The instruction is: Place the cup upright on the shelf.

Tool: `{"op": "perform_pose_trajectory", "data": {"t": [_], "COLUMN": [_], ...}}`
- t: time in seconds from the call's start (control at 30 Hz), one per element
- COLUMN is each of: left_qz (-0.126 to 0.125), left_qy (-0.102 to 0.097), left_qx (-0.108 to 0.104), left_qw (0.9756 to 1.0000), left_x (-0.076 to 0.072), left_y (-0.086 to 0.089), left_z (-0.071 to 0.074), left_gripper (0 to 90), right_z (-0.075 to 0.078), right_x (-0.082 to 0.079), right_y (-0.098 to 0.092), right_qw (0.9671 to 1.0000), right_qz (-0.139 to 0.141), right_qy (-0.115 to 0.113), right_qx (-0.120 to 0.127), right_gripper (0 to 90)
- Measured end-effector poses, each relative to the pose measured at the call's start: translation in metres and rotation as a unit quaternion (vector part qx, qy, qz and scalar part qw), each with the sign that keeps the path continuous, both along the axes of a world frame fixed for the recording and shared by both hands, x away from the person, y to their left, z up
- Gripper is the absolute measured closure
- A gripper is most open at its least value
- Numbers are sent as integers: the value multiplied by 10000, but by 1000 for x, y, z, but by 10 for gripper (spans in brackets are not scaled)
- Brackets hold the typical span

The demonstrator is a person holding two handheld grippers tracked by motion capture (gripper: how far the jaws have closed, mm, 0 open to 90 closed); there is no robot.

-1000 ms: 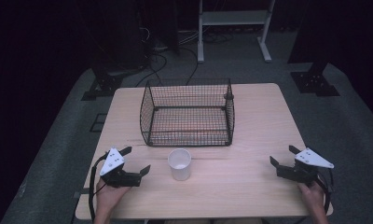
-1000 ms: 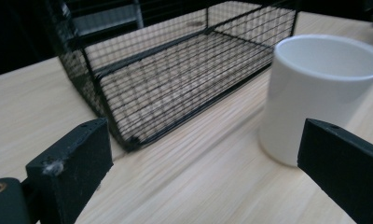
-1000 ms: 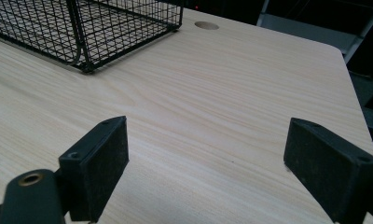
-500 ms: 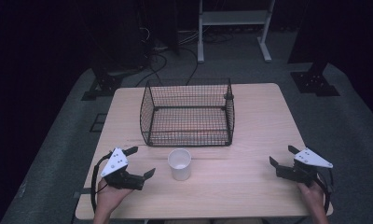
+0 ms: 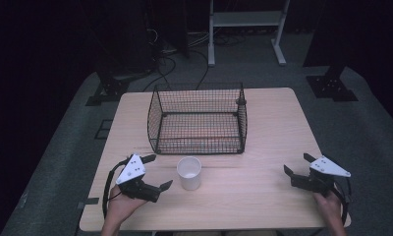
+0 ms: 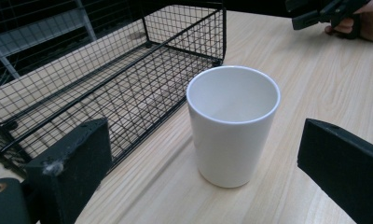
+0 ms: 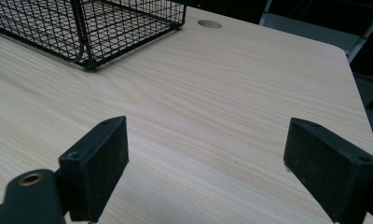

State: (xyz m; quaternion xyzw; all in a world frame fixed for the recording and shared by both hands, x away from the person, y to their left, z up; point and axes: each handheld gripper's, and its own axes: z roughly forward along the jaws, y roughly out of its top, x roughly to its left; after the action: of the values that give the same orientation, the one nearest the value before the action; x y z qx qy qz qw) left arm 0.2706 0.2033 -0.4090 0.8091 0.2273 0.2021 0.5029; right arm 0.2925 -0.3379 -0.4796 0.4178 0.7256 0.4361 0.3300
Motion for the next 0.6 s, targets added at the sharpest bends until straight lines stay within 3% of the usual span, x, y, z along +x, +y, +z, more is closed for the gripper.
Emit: {"op": "perform_pose_trajectory", "data": {"t": [0.07,0.6], "left_qz": [-64,-400], "left_qy": [-12,215], "left_qx": [123,394], "left_qw": [9999,9982], "left_x": [1,10], "left_y": [-8,-31], "left_z": [1,3], "left_gripper": [24,24], "right_z": [0,0], "right_x": [0,0], "right_y": [0,1], "right_qw": [10000,10000], "right_qz": [0,27], "right_qy": [2,10], "right_qx": [7,-27], "right_gripper": [131,131]}}
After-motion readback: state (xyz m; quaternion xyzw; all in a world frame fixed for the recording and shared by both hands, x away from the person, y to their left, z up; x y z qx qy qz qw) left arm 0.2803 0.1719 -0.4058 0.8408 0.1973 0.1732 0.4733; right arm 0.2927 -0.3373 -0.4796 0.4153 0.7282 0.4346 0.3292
